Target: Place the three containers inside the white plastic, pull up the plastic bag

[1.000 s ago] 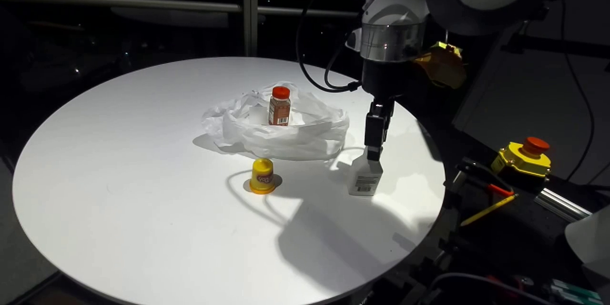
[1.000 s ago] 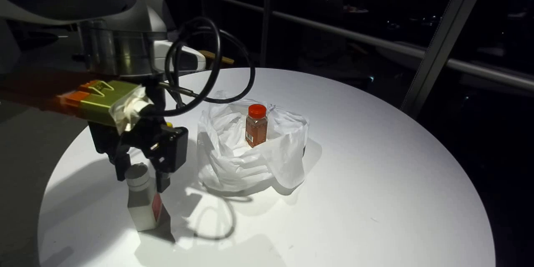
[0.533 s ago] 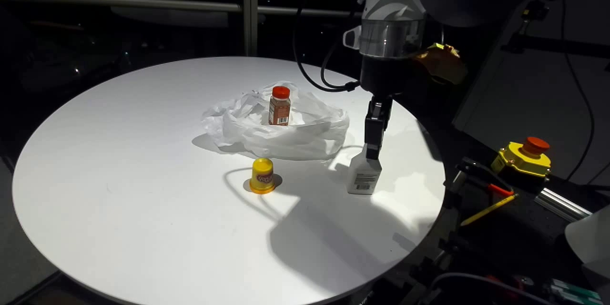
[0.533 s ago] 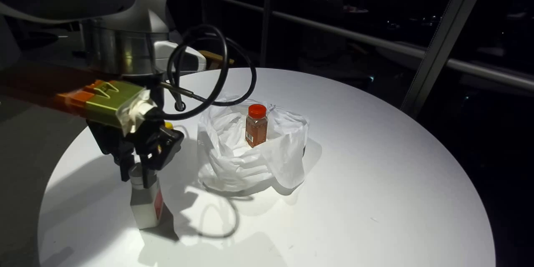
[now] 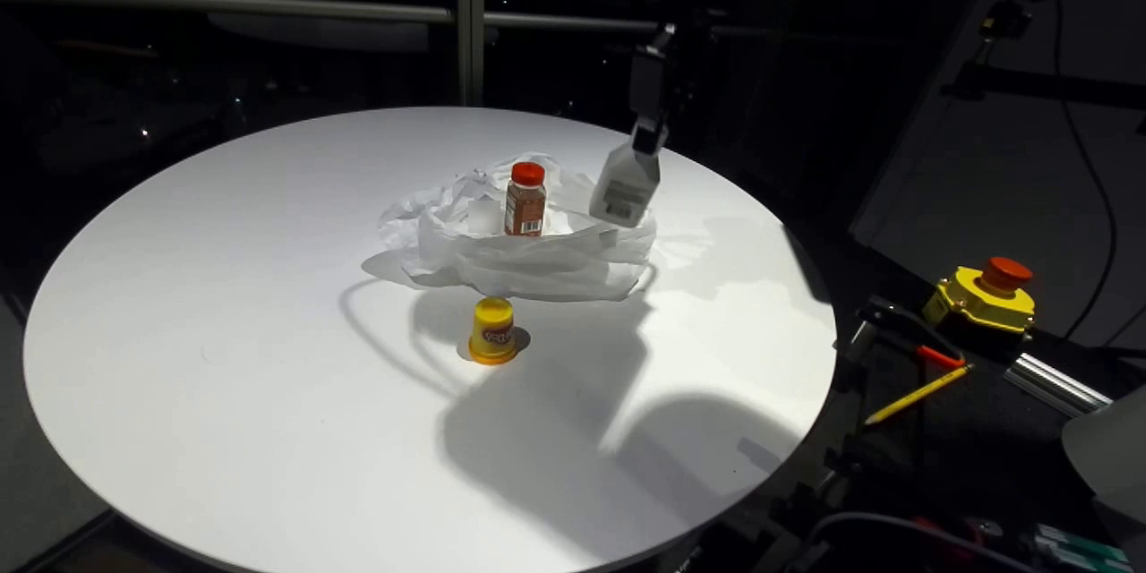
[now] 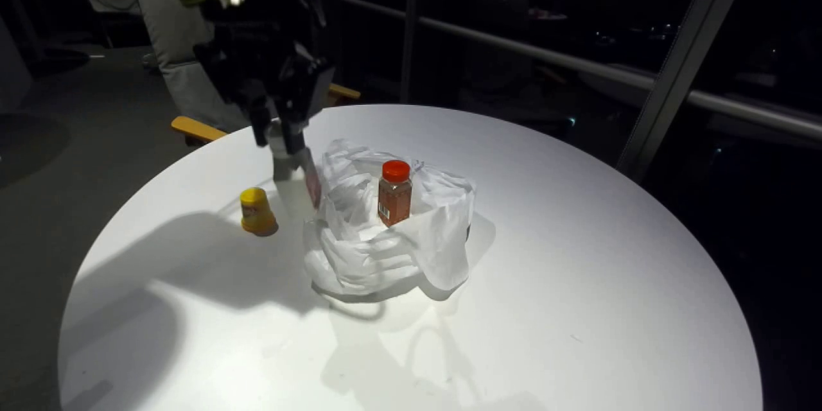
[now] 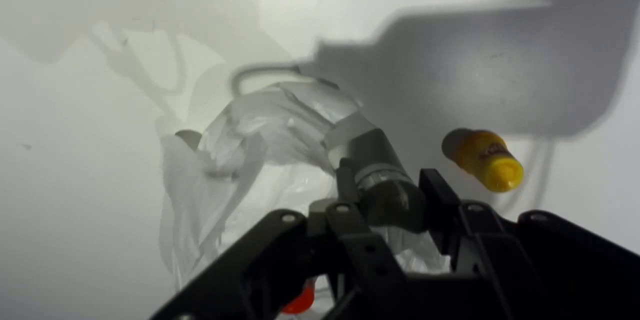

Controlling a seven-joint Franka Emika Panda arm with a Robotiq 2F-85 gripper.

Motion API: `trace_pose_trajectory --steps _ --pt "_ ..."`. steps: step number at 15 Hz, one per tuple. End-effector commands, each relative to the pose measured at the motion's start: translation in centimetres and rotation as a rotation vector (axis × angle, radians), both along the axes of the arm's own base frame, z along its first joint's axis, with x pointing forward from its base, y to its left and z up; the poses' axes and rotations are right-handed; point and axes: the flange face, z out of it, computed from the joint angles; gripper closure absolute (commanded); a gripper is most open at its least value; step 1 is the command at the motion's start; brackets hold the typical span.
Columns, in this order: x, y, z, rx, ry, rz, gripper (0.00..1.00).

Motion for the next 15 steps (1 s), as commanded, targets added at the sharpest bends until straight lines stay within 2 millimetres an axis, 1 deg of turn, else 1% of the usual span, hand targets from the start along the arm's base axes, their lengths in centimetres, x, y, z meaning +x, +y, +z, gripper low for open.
trace_pose_trajectory --steps 1,2,3,8,10,13,14,15 --pt "4.0 0.8 3.8 0.012 -0.128 -0.100 0.81" --pt "5.2 1.1 3.0 0.019 -0.130 -0.115 0.81" --pt "6.0 1.2 2.3 0.008 -0.135 -0.121 0.81" --pt "9.1 1.9 -3.3 -0.108 -0.145 -0.120 0.81" --pt "10.1 1.8 -4.6 -0.142 -0.137 -0.126 0.81" --pt "11.0 1.3 -6.0 -0.166 -0.110 -0.125 0.82" --pt "11.1 1.1 -6.1 -0.167 -0.101 -0.128 0.42" --pt "11.2 0.8 -6.3 -0.169 -0.092 -0.131 0.38"
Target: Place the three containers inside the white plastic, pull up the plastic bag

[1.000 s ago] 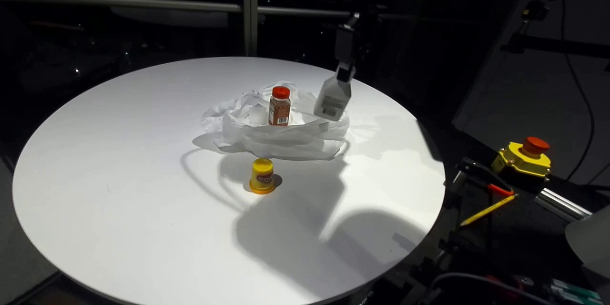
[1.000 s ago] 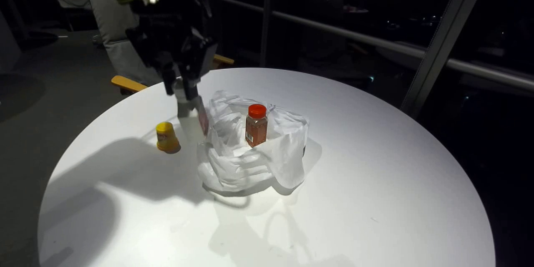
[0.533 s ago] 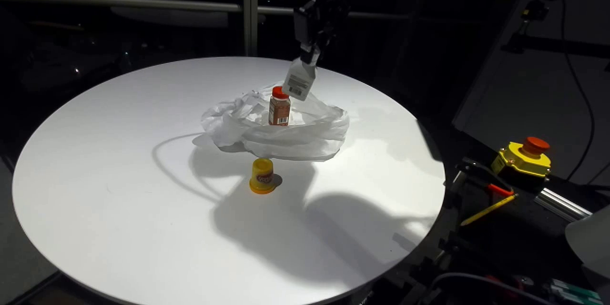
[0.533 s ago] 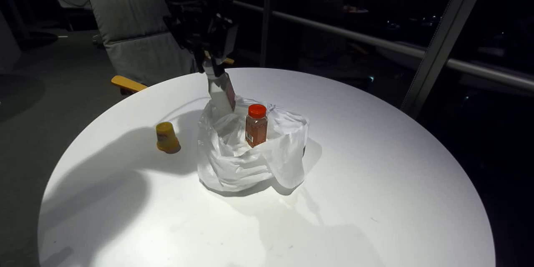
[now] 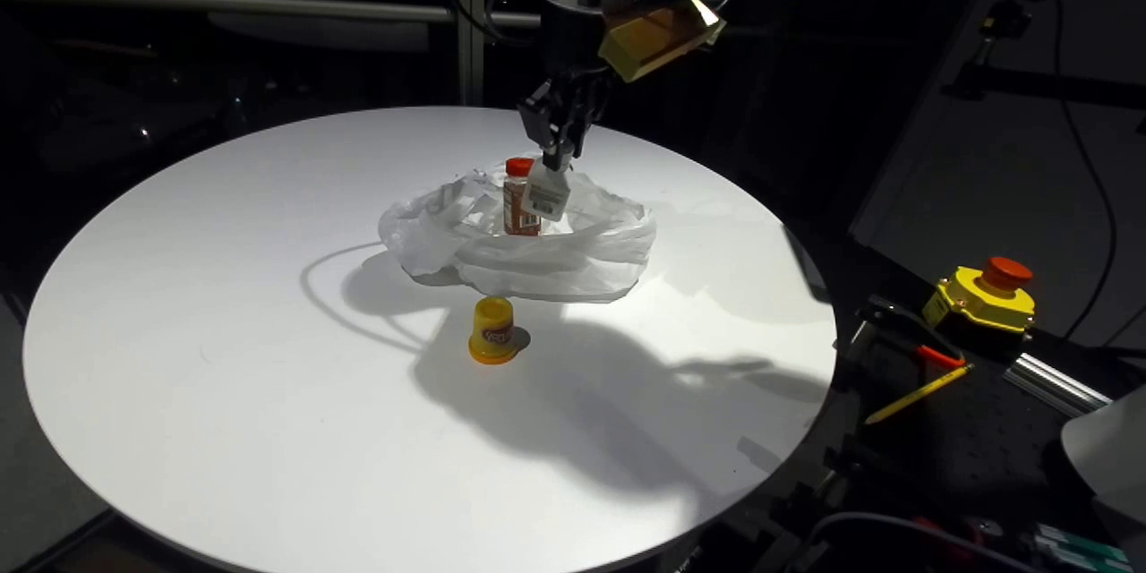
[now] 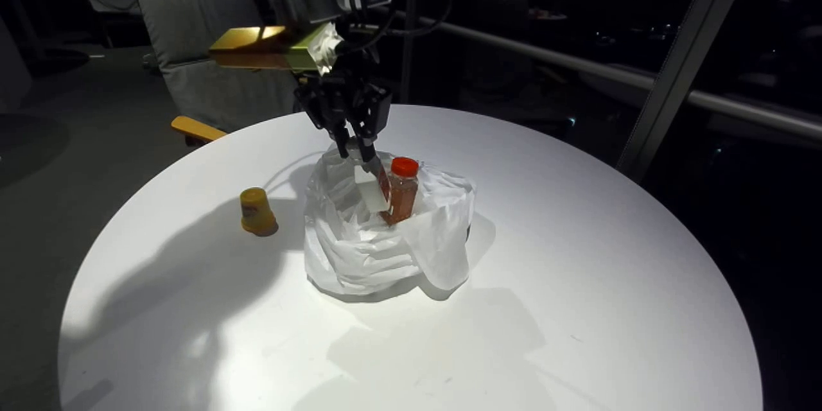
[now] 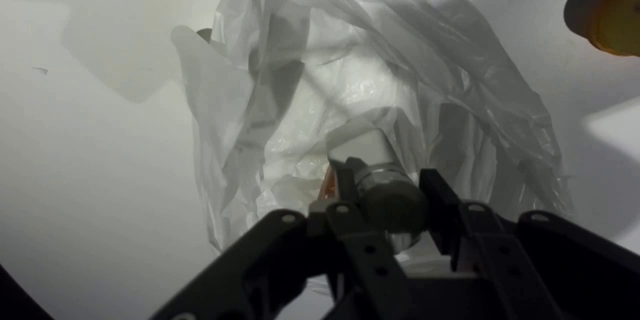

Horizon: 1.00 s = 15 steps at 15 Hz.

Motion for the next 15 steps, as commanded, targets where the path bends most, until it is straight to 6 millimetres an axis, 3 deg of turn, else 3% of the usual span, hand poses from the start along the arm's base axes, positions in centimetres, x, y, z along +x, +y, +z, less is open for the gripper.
trace_pose_trajectory --steps 1,5,8,11,13,15 --pt "1.3 -0.4 0.6 -0.024 -0.004 -0.011 0.34" --pt "1.2 -1.1 3.7 -0.027 -0.020 -0.044 0.02" --pt "0.1 -0.4 6.7 -0.008 0.030 -0.094 0.00" --pt "-2.0 1.9 9.5 0.090 0.129 -0.172 0.00" --pt "-3.0 3.9 10.1 0.138 0.161 -0.238 0.00" --pt "-4.0 5.7 9.3 0.178 0.191 -0.259 0.00"
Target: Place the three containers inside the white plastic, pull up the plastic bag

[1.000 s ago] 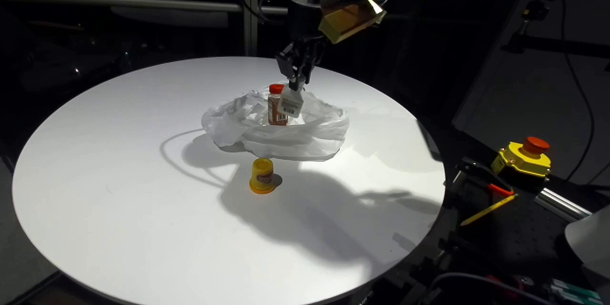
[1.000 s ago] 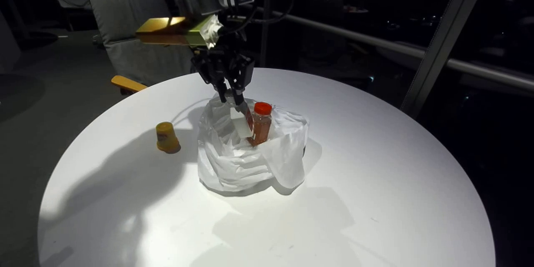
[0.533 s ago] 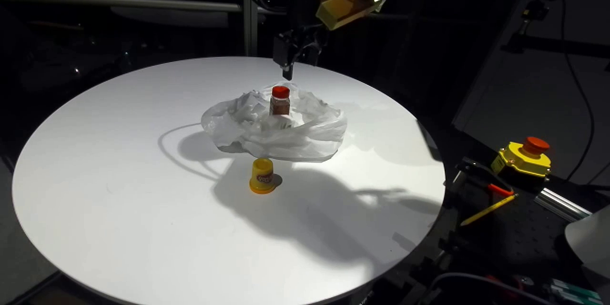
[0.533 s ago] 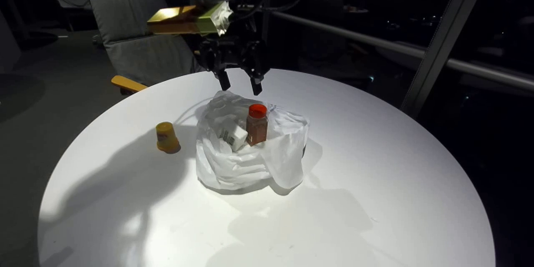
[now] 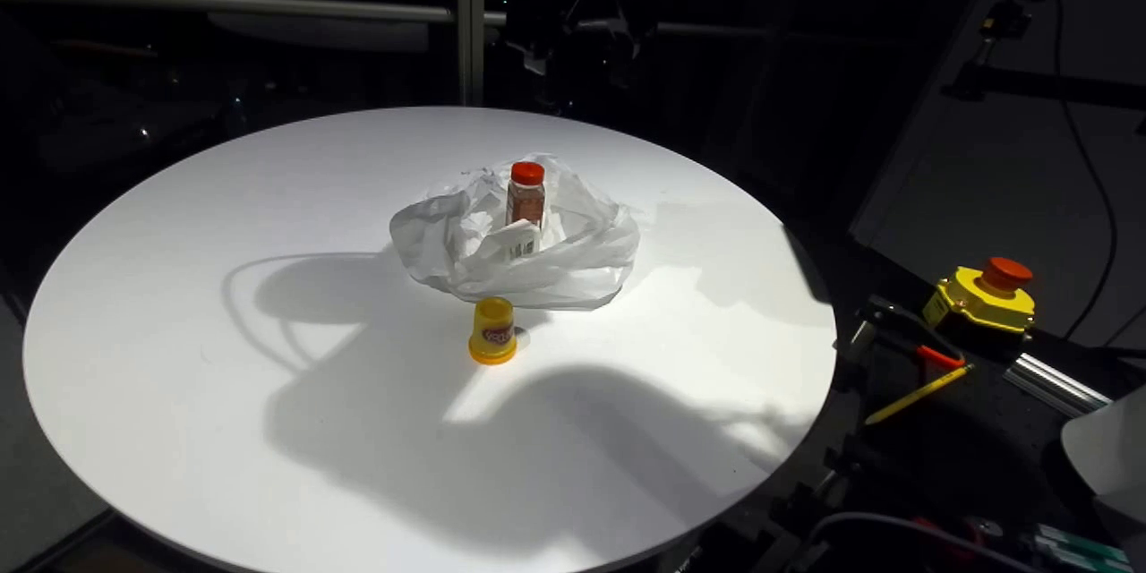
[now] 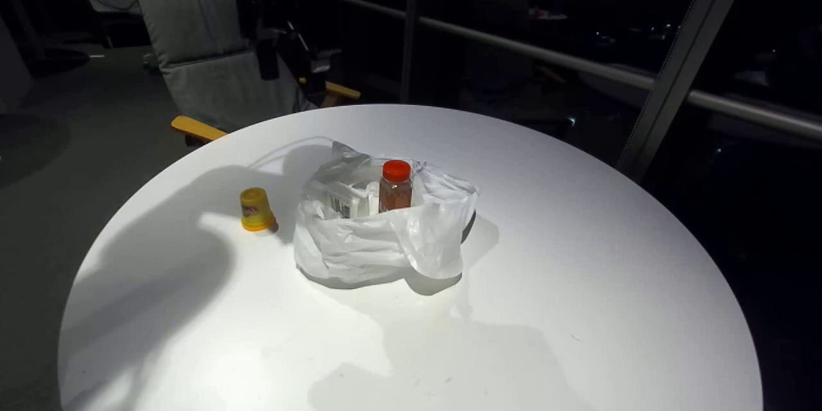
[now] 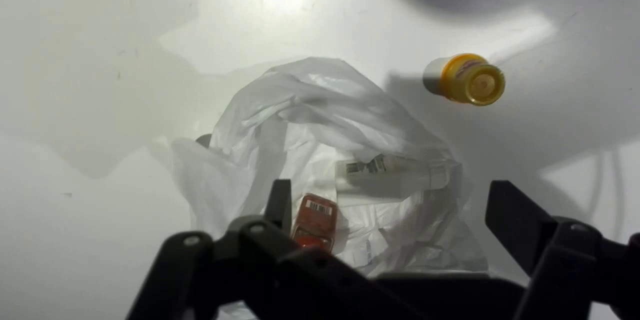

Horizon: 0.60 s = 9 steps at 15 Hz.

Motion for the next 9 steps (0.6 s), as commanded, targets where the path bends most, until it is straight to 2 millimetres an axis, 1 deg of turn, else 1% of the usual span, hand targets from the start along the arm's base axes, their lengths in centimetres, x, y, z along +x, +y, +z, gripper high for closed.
trace_pose_trajectory --steps 1,3,6,9 --pt "-1.7 2.9 -0.9 0.068 0.017 -0.084 0.00" --pt "-2.2 4.4 -2.9 0.105 -0.025 -0.161 0.00" --pt "-2.8 6.9 -7.2 0.153 -0.112 -0.237 0.00" --pt "-3.1 9.0 -11.8 0.166 -0.173 -0.281 0.00"
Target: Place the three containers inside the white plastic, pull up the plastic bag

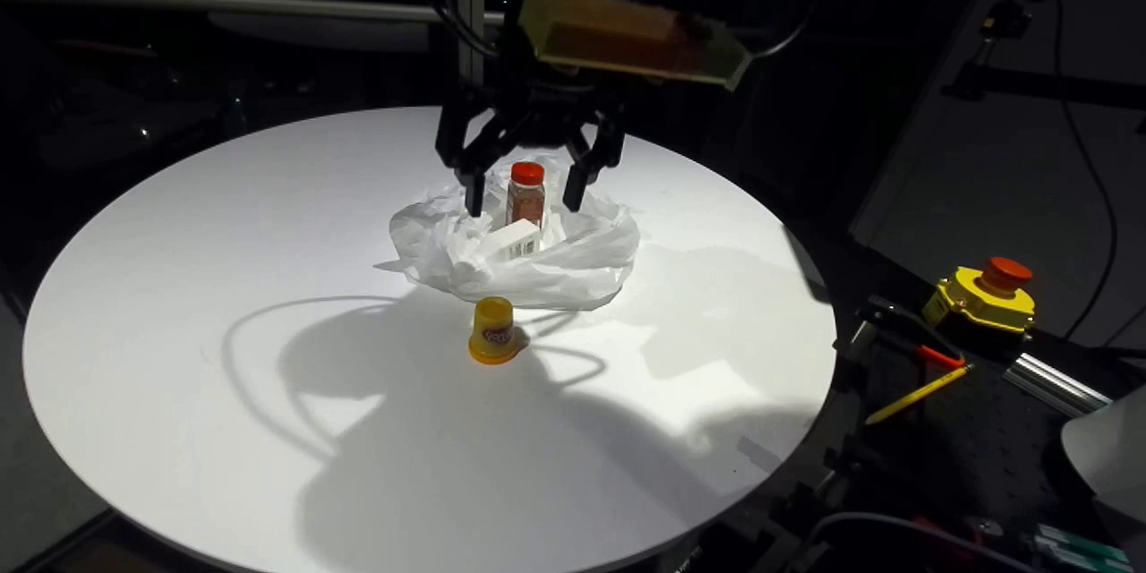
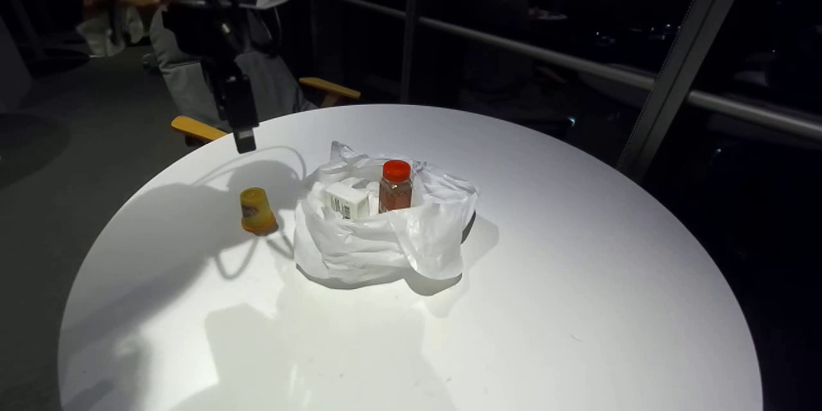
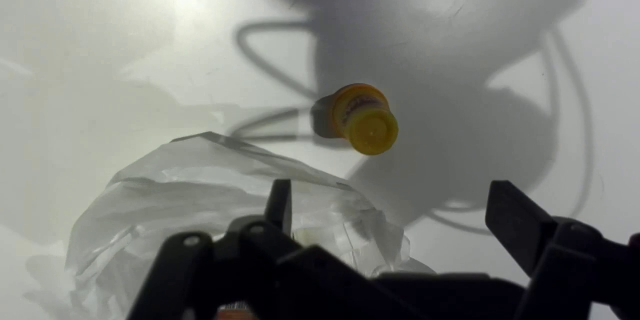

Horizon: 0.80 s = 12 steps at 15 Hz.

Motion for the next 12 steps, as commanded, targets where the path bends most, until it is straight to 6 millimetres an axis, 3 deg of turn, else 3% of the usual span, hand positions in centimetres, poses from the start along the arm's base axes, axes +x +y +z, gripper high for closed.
trace_pose_trajectory --steps 1,5,12 --pt "-0.1 2.5 -4.5 0.007 -0.061 -0.065 0.00" --pt "0.3 4.0 -8.3 -0.022 -0.088 -0.100 0.00" --pt "1.6 5.0 -10.3 -0.085 -0.131 -0.165 0.00"
